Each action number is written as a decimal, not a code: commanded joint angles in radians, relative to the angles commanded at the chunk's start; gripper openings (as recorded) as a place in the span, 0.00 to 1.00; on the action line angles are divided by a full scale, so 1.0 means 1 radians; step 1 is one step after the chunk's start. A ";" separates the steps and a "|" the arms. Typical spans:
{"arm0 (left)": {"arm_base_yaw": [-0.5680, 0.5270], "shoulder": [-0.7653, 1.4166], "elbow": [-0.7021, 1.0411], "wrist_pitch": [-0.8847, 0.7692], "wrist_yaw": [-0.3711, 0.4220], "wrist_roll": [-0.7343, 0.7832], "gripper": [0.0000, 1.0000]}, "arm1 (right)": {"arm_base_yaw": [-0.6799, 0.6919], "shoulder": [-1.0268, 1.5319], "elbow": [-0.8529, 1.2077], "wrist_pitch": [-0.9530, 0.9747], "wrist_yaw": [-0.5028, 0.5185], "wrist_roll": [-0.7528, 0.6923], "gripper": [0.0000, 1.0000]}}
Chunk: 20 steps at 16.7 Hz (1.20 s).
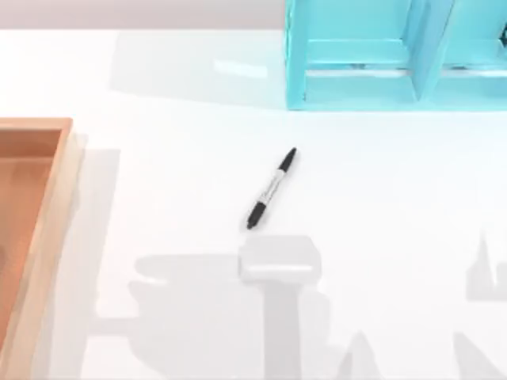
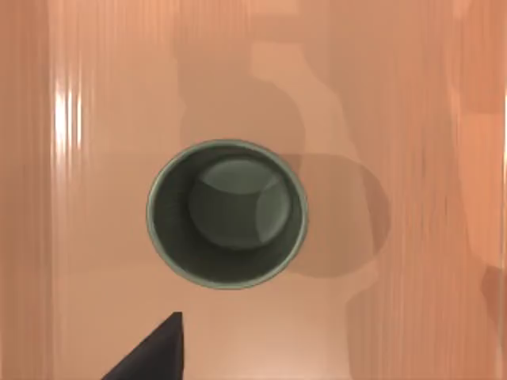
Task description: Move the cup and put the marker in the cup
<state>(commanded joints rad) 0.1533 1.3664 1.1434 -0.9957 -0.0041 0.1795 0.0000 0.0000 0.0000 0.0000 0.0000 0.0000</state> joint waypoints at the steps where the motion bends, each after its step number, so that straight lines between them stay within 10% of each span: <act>1: 0.008 0.070 0.058 -0.052 0.000 0.008 1.00 | 0.000 0.000 0.000 0.000 0.000 0.000 1.00; 9: 0.047 0.393 0.330 -0.287 0.001 0.046 1.00 | 0.000 0.000 0.000 0.000 0.000 0.000 1.00; 20: 0.048 0.431 0.205 -0.127 0.002 0.047 1.00 | 0.000 0.000 0.000 0.000 0.000 0.000 1.00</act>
<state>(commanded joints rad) 0.2008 1.7974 1.3485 -1.1231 -0.0018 0.2261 0.0000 0.0000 0.0000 0.0000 0.0000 0.0000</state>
